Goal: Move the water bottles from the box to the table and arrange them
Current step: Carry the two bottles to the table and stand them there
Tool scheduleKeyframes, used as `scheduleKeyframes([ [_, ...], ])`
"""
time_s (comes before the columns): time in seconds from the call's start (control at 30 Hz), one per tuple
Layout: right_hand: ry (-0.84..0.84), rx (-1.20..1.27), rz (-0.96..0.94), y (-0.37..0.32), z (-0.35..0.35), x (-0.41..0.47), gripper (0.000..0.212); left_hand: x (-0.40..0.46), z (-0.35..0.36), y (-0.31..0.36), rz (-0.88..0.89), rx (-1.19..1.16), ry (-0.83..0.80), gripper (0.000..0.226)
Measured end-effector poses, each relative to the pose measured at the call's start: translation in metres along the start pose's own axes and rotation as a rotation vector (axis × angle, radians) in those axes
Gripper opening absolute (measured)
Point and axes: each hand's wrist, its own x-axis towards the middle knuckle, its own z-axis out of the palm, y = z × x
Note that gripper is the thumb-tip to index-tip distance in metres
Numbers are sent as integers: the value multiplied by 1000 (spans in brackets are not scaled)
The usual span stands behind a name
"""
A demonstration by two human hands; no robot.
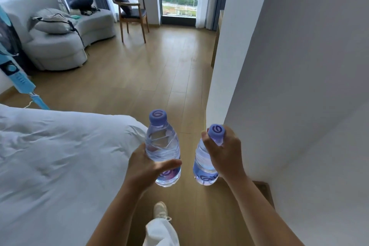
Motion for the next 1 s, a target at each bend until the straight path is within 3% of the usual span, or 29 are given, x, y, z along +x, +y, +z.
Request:
scheduleKeyframes([
  [0.37,71,-70,42,57,130,226,14,281,-29,21,44,-59,-59,62],
  [0.67,101,-98,21,88,221,380,13,459,-56,33,41,-29,-35,61],
  [1.0,57,-64,17,167,305,569,18,672,-33,53,17,-59,-26,57],
])
